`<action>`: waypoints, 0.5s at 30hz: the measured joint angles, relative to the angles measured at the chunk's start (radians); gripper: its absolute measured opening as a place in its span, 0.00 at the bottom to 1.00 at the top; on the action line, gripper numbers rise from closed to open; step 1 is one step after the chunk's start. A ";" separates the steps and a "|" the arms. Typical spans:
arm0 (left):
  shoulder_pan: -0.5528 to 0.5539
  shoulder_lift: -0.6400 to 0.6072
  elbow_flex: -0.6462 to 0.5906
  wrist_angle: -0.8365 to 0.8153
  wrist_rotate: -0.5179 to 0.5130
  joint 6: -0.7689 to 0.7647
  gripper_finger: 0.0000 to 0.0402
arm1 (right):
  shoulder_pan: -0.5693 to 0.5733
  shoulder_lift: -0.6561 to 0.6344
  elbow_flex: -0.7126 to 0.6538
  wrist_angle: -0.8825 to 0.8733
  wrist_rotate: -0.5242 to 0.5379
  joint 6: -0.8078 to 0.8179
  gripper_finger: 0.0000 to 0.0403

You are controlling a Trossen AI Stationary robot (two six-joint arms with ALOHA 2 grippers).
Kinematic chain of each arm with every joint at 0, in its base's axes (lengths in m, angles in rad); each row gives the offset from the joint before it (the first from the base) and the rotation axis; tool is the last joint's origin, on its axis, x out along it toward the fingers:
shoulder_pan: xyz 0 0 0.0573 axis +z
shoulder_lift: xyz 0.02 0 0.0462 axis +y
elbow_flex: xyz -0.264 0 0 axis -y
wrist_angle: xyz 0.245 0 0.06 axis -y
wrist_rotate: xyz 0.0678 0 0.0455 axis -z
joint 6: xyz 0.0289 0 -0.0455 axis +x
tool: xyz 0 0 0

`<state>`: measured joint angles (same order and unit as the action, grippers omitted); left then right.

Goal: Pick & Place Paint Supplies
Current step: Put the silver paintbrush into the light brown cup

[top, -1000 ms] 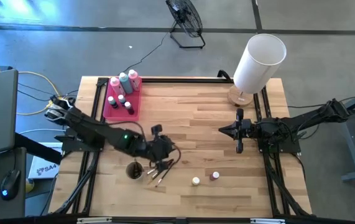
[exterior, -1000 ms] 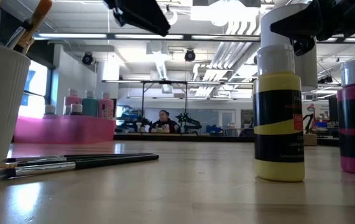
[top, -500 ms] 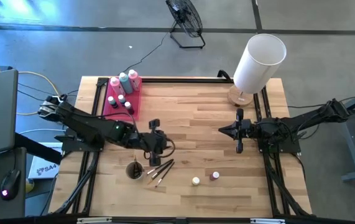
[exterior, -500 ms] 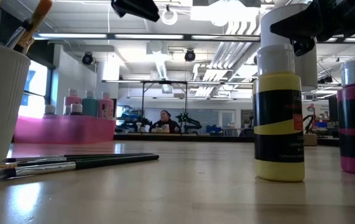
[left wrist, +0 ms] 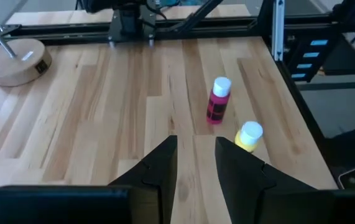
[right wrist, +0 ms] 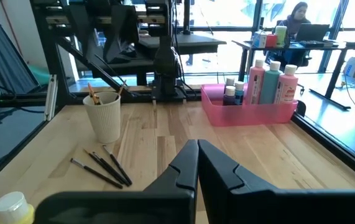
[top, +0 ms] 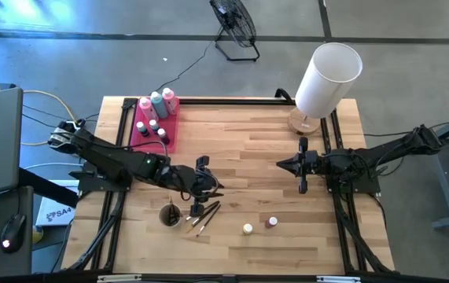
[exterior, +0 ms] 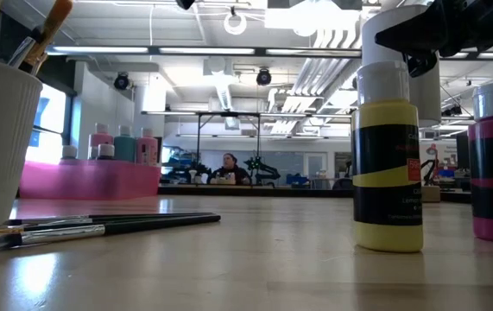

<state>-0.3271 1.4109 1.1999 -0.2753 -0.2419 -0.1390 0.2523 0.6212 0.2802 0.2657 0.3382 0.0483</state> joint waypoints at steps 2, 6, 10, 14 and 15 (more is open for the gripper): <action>0.000 0.000 0.000 0.003 -0.001 0.002 0.27 | 0.000 0.000 0.000 0.000 0.000 0.000 0.01; 0.000 0.000 0.000 0.013 -0.003 0.004 0.27 | 0.000 0.000 0.000 0.000 0.000 0.000 0.01; 0.000 0.000 0.000 0.011 -0.003 0.003 0.27 | 0.000 0.000 0.000 0.000 0.000 0.000 0.01; 0.000 0.000 0.000 0.020 -0.002 0.003 0.27 | 0.000 0.000 0.000 0.000 0.000 0.000 0.01; 0.000 0.000 0.000 0.022 -0.003 0.003 0.27 | 0.000 0.000 0.000 0.000 0.000 0.000 0.01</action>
<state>-0.3271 1.4113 1.1999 -0.2537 -0.2447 -0.1356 0.2526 0.6212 0.2802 0.2653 0.3378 0.0483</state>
